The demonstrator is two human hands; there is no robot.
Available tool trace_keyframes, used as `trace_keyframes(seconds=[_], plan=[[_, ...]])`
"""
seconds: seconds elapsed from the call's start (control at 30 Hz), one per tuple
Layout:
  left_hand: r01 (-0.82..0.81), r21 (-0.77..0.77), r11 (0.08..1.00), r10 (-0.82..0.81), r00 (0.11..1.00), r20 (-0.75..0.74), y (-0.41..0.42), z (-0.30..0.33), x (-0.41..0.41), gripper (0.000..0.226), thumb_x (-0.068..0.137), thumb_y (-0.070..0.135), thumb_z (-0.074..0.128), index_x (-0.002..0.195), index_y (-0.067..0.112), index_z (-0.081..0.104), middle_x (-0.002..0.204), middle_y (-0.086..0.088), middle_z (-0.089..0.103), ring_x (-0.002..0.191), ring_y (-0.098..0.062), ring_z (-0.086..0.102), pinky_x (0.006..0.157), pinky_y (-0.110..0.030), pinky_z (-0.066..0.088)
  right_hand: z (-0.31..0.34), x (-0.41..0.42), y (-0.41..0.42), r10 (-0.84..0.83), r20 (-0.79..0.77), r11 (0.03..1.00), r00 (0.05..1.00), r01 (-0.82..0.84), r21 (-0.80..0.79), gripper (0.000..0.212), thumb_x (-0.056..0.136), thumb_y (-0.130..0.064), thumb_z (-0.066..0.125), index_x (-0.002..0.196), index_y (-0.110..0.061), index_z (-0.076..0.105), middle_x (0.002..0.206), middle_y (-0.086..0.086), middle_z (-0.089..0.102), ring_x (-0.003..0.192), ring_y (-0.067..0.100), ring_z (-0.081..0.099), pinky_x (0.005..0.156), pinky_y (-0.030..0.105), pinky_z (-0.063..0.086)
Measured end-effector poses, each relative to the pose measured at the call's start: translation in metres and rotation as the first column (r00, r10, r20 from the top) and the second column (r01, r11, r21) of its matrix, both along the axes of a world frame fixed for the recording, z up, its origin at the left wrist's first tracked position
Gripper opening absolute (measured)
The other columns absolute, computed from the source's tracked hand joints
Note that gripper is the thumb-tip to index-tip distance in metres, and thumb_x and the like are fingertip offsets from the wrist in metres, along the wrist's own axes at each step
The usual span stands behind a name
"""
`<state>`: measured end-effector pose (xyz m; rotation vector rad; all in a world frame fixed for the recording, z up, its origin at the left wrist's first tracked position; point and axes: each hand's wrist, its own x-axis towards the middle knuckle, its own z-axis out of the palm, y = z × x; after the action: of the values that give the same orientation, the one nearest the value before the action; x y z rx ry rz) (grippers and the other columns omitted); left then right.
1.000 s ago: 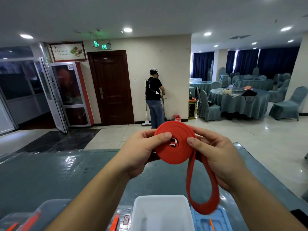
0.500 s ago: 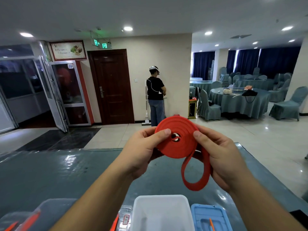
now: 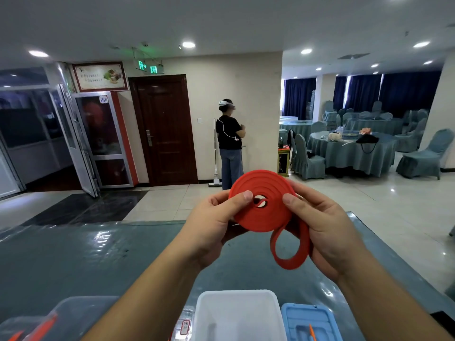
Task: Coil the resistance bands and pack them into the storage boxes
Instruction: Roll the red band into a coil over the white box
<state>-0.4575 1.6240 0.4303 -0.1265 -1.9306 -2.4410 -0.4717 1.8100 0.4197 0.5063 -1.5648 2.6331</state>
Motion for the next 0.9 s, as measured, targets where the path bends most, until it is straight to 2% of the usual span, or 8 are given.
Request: trace_keyframes(seconds=[0.07,0.27,0.37,0.43,0.5,0.7,0.77,0.9], plan=[[-0.009,0.046,0.999,0.008,1.0,0.015,0.005,-0.003,0.0,0.053,0.073,0.035,0.078,0.117,0.007,0.073,0.105,-0.013,0.079,0.089,-0.019,0.077,0.081,-0.033,0.061,0.002,-0.001,0.001,-0.031,-0.029,0.999,0.999,0.032,0.038,0.038,0.077,-0.009,0.071,0.113,-0.017,0.075,0.106,0.011,0.08,0.093,0.021,0.078,0.076,0.028,0.063],[0.055,-0.106,0.993,-0.051,0.998,0.035,-0.008,0.005,-0.003,0.048,0.07,0.034,0.079,0.11,0.009,0.076,0.099,-0.011,0.079,0.082,-0.017,0.075,0.074,-0.032,0.06,0.011,-0.005,0.014,0.03,-0.034,0.977,0.999,-0.022,0.211,0.046,0.075,-0.01,0.073,0.121,-0.01,0.073,0.107,0.015,0.079,0.096,0.029,0.077,0.076,0.032,0.063],[0.039,-0.035,0.999,-0.039,0.999,-0.01,-0.005,0.006,-0.004,0.046,0.073,0.034,0.077,0.112,0.01,0.076,0.102,-0.013,0.079,0.086,-0.02,0.075,0.08,-0.035,0.062,0.011,-0.002,0.007,-0.007,-0.035,0.995,0.999,0.011,0.102,0.039,0.075,-0.014,0.072,0.113,-0.014,0.075,0.102,0.013,0.08,0.089,0.023,0.078,0.073,0.03,0.064],[0.021,0.021,1.0,-0.02,0.999,-0.025,-0.002,0.001,-0.005,0.051,0.073,0.035,0.077,0.116,0.008,0.074,0.108,-0.015,0.078,0.092,-0.022,0.075,0.088,-0.04,0.061,0.009,0.0,0.001,-0.031,-0.016,0.999,0.999,0.031,0.023,0.031,0.077,-0.016,0.07,0.107,-0.017,0.078,0.099,0.012,0.08,0.082,0.019,0.078,0.068,0.028,0.063],[0.009,0.038,0.999,-0.008,1.0,-0.011,-0.001,-0.003,-0.005,0.054,0.072,0.035,0.079,0.119,0.008,0.073,0.109,-0.015,0.078,0.093,-0.023,0.075,0.089,-0.041,0.06,0.005,0.0,-0.001,-0.029,0.014,0.999,0.999,0.029,-0.026,0.029,0.078,-0.014,0.069,0.105,-0.015,0.079,0.1,0.015,0.08,0.08,0.02,0.077,0.065,0.027,0.062],[0.096,-0.111,0.989,-0.089,0.994,0.062,-0.008,0.001,-0.004,0.043,0.071,0.03,0.078,0.109,0.011,0.076,0.1,-0.011,0.079,0.086,-0.018,0.076,0.08,-0.034,0.062,0.001,-0.005,0.005,-0.035,0.064,0.998,0.997,0.032,0.051,0.032,0.076,-0.016,0.072,0.107,-0.01,0.079,0.102,0.02,0.078,0.08,0.023,0.077,0.064,0.029,0.062],[0.06,-0.083,0.995,-0.058,0.998,0.027,-0.005,0.001,-0.004,0.046,0.072,0.032,0.078,0.112,0.01,0.075,0.101,-0.01,0.08,0.087,-0.018,0.076,0.079,-0.034,0.061,0.0,-0.007,0.002,-0.058,0.046,0.998,0.997,0.058,0.017,0.034,0.078,-0.017,0.072,0.11,-0.008,0.077,0.103,0.019,0.079,0.082,0.023,0.077,0.066,0.029,0.062],[-0.026,0.074,0.997,0.025,1.0,0.012,0.008,-0.006,-0.006,0.052,0.073,0.033,0.078,0.118,0.008,0.072,0.105,-0.011,0.079,0.089,-0.018,0.076,0.082,-0.035,0.062,-0.005,-0.005,-0.006,-0.12,0.04,0.992,0.992,0.121,-0.021,0.034,0.084,-0.014,0.07,0.118,-0.011,0.075,0.104,0.013,0.08,0.085,0.02,0.076,0.062,0.025,0.059]])
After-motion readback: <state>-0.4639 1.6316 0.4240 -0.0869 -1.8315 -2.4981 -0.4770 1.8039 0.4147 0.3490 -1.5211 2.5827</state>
